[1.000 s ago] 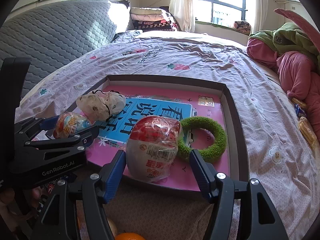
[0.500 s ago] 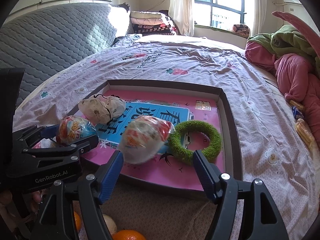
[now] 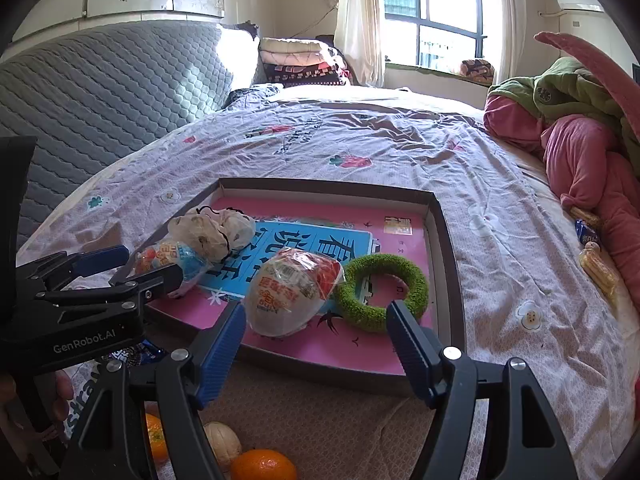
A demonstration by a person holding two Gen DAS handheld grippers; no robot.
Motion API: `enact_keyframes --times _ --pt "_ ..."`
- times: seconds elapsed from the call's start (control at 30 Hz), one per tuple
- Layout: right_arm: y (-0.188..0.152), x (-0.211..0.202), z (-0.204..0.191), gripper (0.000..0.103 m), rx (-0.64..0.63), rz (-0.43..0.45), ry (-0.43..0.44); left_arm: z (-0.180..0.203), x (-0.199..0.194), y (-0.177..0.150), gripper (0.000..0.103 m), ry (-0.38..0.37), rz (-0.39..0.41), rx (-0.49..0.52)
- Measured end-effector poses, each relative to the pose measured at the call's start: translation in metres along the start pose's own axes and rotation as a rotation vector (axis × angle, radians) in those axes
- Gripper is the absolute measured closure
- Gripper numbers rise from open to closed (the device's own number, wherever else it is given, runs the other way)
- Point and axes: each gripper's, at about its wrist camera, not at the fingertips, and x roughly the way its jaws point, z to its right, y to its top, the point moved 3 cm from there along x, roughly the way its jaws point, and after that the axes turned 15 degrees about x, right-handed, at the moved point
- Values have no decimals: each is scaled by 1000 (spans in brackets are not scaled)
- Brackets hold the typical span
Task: Organize objects
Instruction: 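Withdraw both open tools up and back from the tray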
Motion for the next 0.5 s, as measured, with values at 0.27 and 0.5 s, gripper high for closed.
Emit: enact_keyframes --times 0.27,0.5 --pt "2 -18 -6 28 -17 51 10 -1 -24 3 25 12 49 -11" --pt "5 -38 -7 28 -4 112 32 3 -43 3 25 24 83 -5"
